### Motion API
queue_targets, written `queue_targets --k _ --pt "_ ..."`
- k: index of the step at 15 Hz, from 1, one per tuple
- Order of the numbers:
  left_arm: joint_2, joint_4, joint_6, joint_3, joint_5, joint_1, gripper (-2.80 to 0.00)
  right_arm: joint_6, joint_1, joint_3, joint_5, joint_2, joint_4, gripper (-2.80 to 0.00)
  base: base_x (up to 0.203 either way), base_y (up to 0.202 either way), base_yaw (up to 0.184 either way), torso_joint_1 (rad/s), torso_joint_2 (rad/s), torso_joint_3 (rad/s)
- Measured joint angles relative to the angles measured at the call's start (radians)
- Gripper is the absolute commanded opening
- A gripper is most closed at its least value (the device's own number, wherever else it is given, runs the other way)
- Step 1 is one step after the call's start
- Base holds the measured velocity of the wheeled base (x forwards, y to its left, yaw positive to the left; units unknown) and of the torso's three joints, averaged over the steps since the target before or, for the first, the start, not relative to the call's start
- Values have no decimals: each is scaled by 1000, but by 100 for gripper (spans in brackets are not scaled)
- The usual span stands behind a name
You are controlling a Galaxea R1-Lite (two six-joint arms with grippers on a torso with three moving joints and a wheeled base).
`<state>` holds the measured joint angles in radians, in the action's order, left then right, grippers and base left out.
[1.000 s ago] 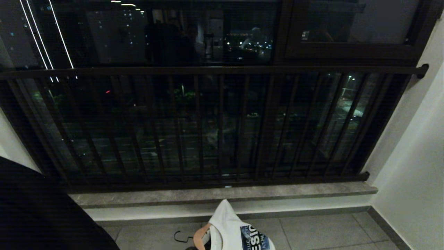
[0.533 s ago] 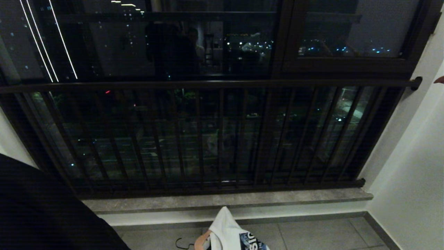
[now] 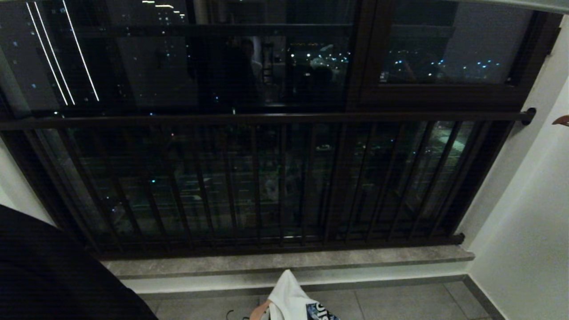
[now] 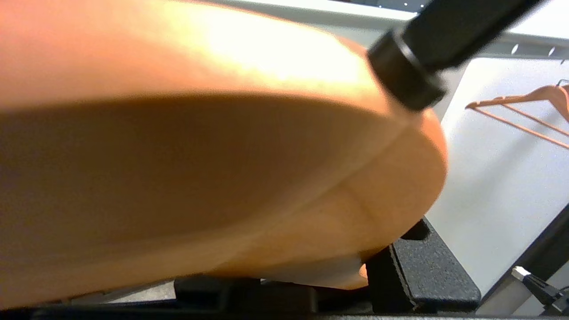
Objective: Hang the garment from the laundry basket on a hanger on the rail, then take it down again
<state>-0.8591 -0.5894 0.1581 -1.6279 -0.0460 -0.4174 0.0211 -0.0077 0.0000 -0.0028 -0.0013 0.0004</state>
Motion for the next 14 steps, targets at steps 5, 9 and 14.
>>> queue_targets --k 5,9,14 --pt "1 1 -1 0 0 3 -280 0 0 0 1 0 -1 -280 0 0 0 149 -318 -168" --pt "1 0 -3 1 0 5 -280 0 0 0 1 0 0 -280 0 0 0 151 -321 -169" --pt "2 1 -4 2 0 5 -280 0 0 0 0 0 0 -280 0 0 0 119 -239 -124"
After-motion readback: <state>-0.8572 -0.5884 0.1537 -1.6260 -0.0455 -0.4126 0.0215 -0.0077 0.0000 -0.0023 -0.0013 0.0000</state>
